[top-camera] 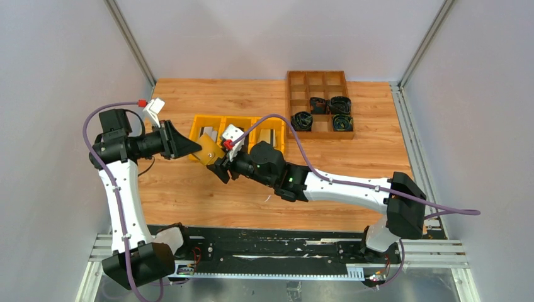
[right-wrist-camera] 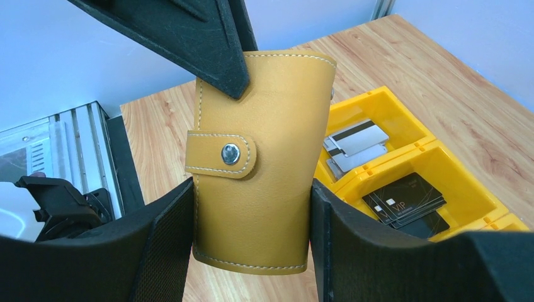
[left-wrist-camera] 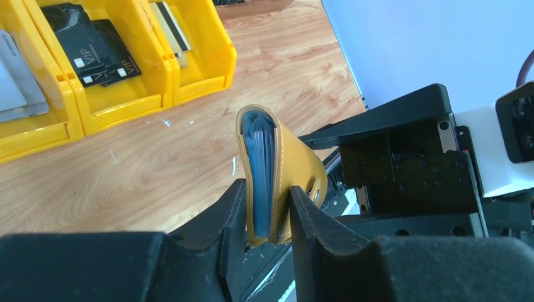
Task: Take the credit cards out of the card holder
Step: Pick up the card holder from the center of the board, then open the card holder.
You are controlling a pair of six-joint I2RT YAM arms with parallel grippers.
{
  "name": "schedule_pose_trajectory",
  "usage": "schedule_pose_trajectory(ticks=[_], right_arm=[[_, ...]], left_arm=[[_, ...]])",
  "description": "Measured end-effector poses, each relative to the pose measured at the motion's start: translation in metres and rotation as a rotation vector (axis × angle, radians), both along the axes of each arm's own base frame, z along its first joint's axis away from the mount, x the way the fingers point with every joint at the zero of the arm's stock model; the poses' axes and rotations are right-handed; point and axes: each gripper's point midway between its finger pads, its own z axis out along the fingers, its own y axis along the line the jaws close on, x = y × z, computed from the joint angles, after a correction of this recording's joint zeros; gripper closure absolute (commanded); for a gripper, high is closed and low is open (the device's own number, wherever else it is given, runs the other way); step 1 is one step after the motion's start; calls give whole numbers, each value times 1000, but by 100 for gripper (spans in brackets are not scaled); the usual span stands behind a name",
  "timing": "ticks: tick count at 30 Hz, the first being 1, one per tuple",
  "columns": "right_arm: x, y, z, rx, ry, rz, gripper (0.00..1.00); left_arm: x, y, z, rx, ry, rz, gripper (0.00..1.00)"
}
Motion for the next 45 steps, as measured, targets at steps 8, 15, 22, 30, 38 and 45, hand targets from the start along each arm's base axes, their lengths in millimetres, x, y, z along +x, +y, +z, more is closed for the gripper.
schedule_pose_trajectory(ticks=[8, 15, 22, 30, 38, 45], right_arm=[[-2, 1, 3, 9, 6, 1, 12], [-9, -12, 40, 127, 125, 35, 27], [0, -16, 71, 263, 411, 97, 34], [-19, 15, 38, 220, 721, 193, 39], [-18, 15, 27, 214, 823, 184, 39], [-7, 16, 30, 259, 864, 194, 40]], left_arm=[[-2, 0, -1, 4, 7, 4, 99], [11, 15, 3, 120, -28, 59, 100], [12, 19, -1, 153, -38, 63, 100], [12, 19, -1, 162, -50, 57, 100], [9, 14, 4, 136, -65, 39, 100], [3, 8, 12, 116, -92, 26, 100]])
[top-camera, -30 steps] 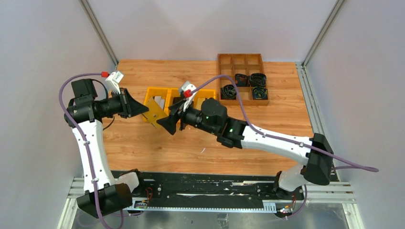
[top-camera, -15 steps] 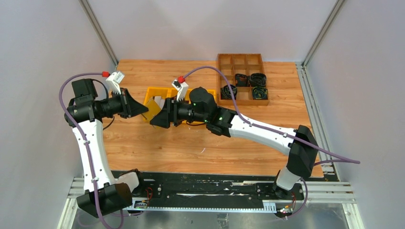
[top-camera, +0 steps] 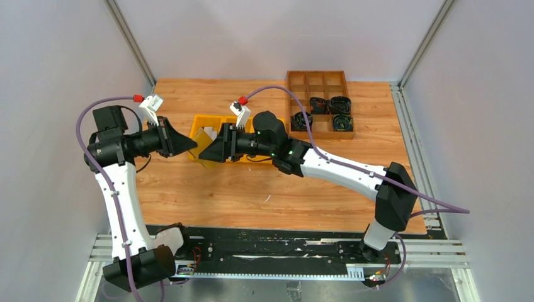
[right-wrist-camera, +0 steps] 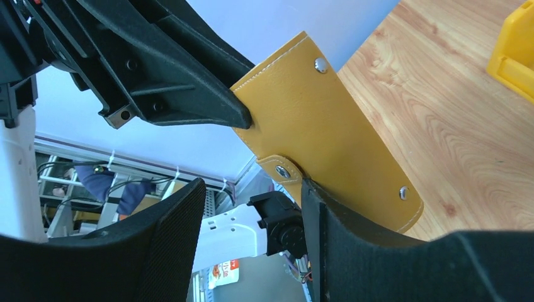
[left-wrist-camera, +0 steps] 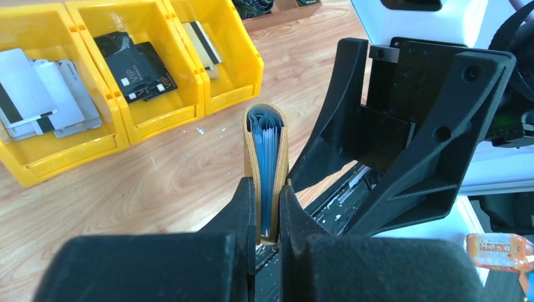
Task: Take the credit cards out of the card holder
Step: Open the card holder.
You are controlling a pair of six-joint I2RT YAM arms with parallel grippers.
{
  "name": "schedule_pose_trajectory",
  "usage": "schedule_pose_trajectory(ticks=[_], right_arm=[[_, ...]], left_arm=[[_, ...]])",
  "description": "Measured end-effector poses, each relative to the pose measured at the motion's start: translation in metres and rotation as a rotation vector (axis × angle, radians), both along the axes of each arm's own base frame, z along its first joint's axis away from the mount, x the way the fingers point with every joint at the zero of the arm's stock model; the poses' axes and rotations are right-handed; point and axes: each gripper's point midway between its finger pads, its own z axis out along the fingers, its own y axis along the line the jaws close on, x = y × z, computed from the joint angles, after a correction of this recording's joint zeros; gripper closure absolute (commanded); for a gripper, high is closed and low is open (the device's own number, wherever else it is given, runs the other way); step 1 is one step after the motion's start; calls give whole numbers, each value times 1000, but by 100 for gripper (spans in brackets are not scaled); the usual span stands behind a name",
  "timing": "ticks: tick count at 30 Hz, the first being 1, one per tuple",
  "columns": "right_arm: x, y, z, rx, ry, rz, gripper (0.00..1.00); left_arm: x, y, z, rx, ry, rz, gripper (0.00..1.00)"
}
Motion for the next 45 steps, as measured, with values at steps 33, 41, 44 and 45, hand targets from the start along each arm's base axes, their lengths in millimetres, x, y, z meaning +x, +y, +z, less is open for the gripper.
schedule_pose_trajectory(ticks=[33, 41, 44, 45], right_arm=[[-37, 12, 33, 212, 0, 170, 66], [-10, -30, 44, 95, -120, 51, 29], [11, -53, 66, 69, -214, -37, 24], [14, -57, 74, 62, -245, -47, 23]], left_arm=[[7, 3, -1, -26, 52, 44, 100], [12, 0, 18, -66, 1, 37, 100], [4, -8, 27, -93, -30, -2, 100], [1, -10, 31, -103, -41, -15, 100]])
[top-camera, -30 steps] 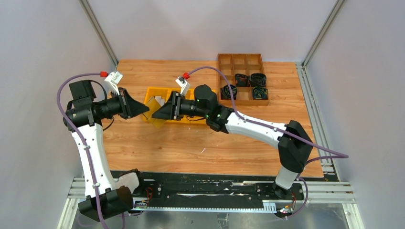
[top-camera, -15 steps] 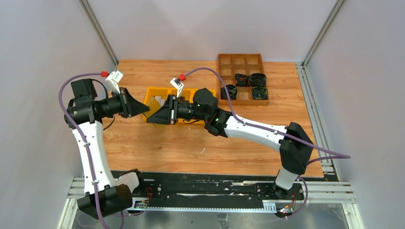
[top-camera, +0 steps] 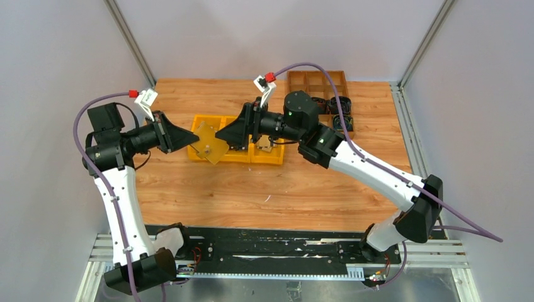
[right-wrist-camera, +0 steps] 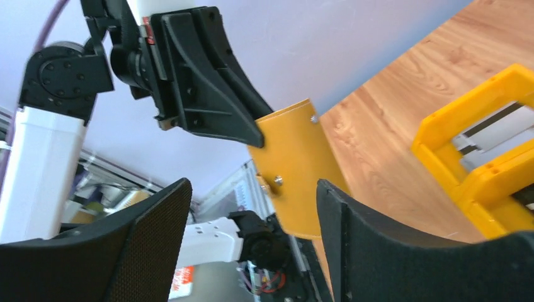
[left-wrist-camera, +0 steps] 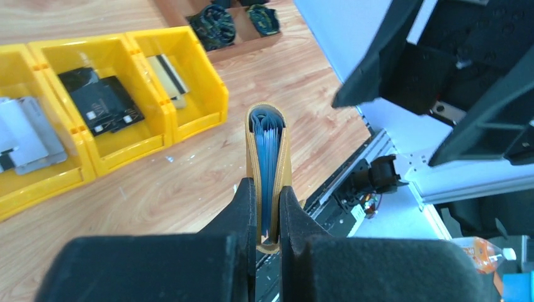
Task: Take the credit cards out of the card holder
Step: Open the card holder.
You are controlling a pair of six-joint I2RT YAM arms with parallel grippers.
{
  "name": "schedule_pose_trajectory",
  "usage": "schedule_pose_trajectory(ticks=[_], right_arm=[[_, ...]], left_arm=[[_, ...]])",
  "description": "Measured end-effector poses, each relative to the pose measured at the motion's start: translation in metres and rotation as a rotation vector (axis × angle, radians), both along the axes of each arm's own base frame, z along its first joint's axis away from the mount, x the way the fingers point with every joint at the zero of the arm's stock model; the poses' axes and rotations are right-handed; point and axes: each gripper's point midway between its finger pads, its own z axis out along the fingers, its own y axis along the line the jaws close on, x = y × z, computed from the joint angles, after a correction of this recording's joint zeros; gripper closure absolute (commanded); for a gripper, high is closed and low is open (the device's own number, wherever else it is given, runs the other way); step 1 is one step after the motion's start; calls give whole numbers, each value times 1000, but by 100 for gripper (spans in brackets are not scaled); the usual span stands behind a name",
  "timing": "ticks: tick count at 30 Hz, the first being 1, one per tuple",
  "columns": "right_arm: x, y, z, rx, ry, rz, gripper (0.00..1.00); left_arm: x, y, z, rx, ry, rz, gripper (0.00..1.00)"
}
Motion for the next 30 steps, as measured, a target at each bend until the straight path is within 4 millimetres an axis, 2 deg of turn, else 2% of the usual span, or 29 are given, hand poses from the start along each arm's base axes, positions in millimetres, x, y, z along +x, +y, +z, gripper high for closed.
schedule_pose_trajectory(ticks=[3, 8, 11, 13, 15, 16, 17, 19, 20, 22, 23, 26, 30], right_arm=[[6, -5, 7, -40, -65, -4, 22], [2, 4, -19, -128, -91, 90, 25], [-5, 13, -42, -175, -72, 180, 34], [-12, 15, -50, -182, -59, 235, 43], [-19, 16, -48, -163, -56, 282, 58], [-24, 16, -45, -143, -57, 310, 66], [-26, 16, -44, -133, -61, 322, 74], [-31, 15, -41, -102, -51, 357, 85], [-34, 14, -40, -90, -43, 375, 88], [-36, 13, -38, -80, -39, 384, 89], [-37, 13, -37, -75, -35, 384, 90], [-35, 13, -34, -72, -39, 360, 91], [-31, 14, -29, -71, -54, 306, 93]], left_arm=[[-10, -7, 9, -17, -36, -34, 100], [-27, -18, 18, -30, -85, -79, 100], [-35, -23, 21, -45, -104, -106, 100], [-38, -25, 22, -54, -108, -119, 100], [-39, -26, 22, -62, -108, -128, 100], [-40, -26, 23, -70, -107, -136, 95], [-40, -27, 23, -73, -108, -140, 81], [-40, -26, 23, -69, -114, -139, 62], [-38, -25, 21, -61, -113, -132, 38], [-34, -23, 15, -40, -115, -114, 25], [-33, -22, 11, -37, -99, -103, 21], [-30, -20, -1, -18, -73, -85, 20], [-33, -24, -13, -10, -46, -94, 24]])
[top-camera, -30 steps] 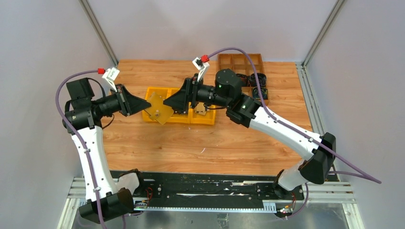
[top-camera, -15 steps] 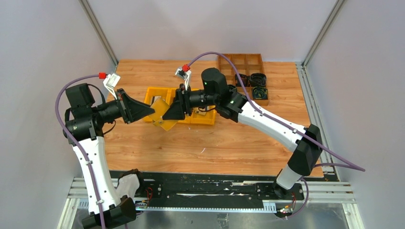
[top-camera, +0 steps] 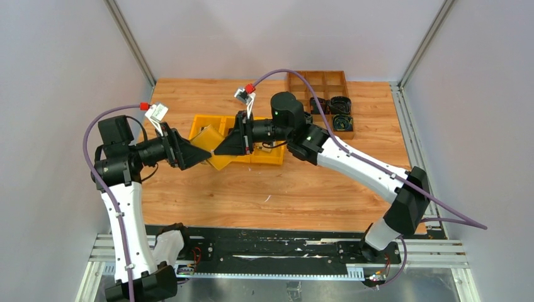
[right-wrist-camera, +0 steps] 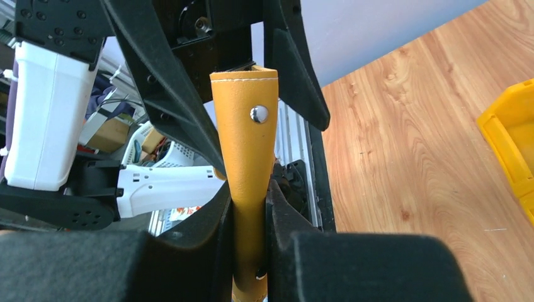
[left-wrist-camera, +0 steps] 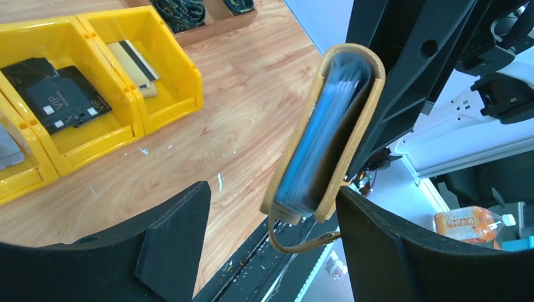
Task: Take the credit cards out of the card holder
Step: Open the card holder.
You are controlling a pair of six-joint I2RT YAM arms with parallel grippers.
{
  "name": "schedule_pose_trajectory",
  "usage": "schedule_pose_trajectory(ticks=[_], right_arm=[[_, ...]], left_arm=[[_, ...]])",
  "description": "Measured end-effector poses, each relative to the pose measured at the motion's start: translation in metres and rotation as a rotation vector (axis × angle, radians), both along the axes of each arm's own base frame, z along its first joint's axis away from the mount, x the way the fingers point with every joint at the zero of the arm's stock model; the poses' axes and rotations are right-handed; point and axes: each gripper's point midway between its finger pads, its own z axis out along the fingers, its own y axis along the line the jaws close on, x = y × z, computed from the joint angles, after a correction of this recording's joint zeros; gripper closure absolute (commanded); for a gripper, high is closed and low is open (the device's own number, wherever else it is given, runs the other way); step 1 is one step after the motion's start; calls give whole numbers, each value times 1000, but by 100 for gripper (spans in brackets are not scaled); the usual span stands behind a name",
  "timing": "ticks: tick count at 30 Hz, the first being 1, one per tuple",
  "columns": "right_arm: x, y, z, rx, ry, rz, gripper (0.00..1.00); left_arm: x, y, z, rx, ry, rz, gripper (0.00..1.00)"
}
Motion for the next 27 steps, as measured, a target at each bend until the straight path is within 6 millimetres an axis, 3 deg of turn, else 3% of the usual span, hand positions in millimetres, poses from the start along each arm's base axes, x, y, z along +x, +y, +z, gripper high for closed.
schedule_pose_trajectory(ticks=[9, 21, 27], right_arm=[[14, 1, -7, -33, -22, -100, 95], [5, -12, 15, 9, -51, -76, 95], [4, -18, 21, 37, -46, -48, 95]], left_arm=[[-6, -3, 1, 19, -31, -9, 51], [-11, -4, 5, 47, -83, -8, 75], [-6, -1, 7, 65, -91, 5, 80]])
